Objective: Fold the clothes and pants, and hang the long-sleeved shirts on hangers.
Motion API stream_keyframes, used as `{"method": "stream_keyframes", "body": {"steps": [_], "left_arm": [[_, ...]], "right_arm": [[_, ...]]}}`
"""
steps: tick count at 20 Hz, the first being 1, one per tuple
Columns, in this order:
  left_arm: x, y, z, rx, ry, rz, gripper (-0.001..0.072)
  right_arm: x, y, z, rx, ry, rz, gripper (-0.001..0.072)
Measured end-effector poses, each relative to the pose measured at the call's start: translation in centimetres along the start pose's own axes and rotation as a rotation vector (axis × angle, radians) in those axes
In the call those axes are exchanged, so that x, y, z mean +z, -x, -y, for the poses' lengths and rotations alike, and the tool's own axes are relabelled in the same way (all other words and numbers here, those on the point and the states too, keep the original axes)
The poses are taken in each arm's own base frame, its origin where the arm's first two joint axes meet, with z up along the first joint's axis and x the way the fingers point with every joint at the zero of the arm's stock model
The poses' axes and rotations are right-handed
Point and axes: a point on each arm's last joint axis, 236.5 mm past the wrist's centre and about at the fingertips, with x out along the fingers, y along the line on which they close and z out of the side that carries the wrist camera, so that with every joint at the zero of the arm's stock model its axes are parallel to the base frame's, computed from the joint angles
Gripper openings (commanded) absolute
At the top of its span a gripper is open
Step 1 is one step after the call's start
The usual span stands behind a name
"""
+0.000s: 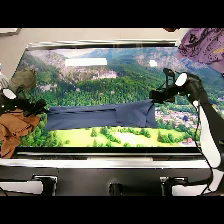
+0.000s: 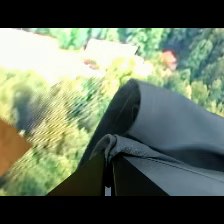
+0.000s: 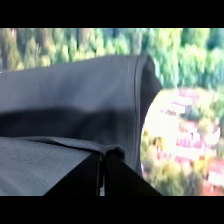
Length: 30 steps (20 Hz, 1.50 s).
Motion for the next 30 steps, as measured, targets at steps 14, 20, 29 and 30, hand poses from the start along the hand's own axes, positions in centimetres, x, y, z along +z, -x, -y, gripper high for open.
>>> {"method": "stream_keyframes", "body": {"steps": [14, 20, 29, 30], "left_arm": [[2.9, 0.2, 1.5, 0.005, -0.049, 0.030, 0.0689], [6.1, 9.1, 1.8, 0.073, -0.123, 0.162, 0.0689], [6.0, 14.6, 1.8, 0.115, -0.136, 0.240, 0.0689], [6.0, 14.7, 1.8, 0.116, -0.137, 0.243, 0.0689]], "right_arm": [[0.8, -2.3, -0.7, 0.094, -0.115, -0.042, 0.0534], [-0.3, 2.0, 5.3, 0.203, -0.258, -0.064, 0.0602], [-4.6, -1.7, 4.6, 0.508, -0.334, -0.138, 0.0658], [-4.6, -2.1, 4.4, 0.535, -0.345, -0.142, 0.0658]]}}
